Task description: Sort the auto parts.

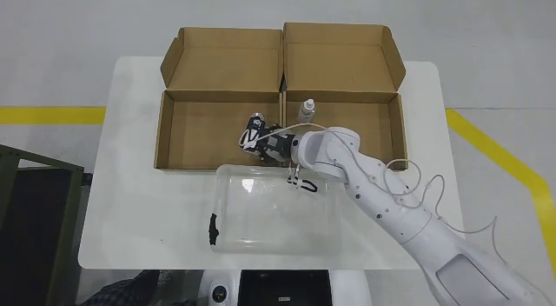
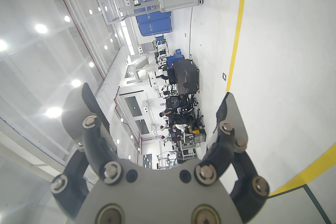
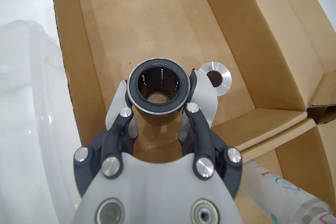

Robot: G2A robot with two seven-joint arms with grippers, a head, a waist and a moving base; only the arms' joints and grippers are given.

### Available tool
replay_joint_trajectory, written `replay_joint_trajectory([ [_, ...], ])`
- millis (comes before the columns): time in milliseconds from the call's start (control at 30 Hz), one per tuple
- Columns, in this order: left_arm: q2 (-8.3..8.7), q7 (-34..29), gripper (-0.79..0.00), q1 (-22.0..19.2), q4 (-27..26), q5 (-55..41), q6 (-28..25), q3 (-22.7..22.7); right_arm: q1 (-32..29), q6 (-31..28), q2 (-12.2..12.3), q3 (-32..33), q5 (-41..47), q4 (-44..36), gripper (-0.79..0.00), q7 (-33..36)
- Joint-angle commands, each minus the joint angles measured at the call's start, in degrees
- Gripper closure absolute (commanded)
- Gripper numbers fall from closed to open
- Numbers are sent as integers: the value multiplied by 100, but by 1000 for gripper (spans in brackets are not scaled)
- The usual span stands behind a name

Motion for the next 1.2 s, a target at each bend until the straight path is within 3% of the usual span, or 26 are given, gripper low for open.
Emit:
replay_joint_trajectory([
  [0,0,0,-785,0,0,0,0,0,1,-9,-6,2,-44,-10,-305,54],
  [367,0,0,-785,0,0,0,0,0,-30,-60,-32,84,-145,-34,-391,175],
  [533,0,0,-785,0,0,0,0,0,-77,-106,-20,182,-175,-176,-388,178],
  [800,0,0,-785,0,0,0,0,0,-308,-240,62,458,-236,-869,-551,165],
  [1167,0,0,-785,0,0,0,0,0,-1121,-568,306,1221,-184,-2237,-579,-36],
])
